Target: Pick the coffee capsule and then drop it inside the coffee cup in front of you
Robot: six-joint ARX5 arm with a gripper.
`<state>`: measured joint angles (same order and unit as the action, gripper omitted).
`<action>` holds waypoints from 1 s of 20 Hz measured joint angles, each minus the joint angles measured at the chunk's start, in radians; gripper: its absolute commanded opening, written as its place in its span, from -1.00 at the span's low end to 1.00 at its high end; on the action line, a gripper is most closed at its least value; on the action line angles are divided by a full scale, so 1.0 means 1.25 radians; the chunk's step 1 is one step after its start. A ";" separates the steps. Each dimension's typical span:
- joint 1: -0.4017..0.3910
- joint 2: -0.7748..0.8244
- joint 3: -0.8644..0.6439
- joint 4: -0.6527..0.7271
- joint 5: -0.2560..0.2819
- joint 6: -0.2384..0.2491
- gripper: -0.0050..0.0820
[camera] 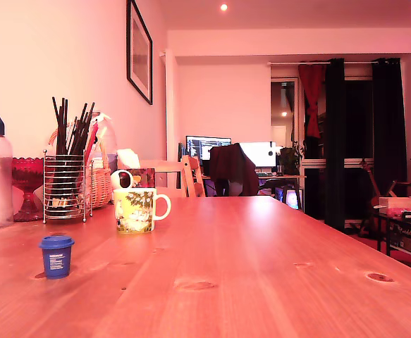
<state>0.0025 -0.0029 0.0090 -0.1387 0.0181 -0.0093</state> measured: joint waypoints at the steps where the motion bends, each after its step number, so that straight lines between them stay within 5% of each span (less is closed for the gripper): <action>1: 0.000 0.000 0.000 -0.006 0.000 0.000 -0.84; 9: 0.000 0.000 0.000 -0.005 0.002 -0.013 -0.84; 11: 0.000 0.000 0.000 0.001 0.009 -0.044 -0.84; 16: 0.000 0.000 0.000 0.038 0.166 -0.060 -0.84; 20: -0.020 0.001 0.000 0.022 0.216 -0.061 -0.84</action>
<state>-0.0227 -0.0021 0.0093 -0.1108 0.2882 -0.0860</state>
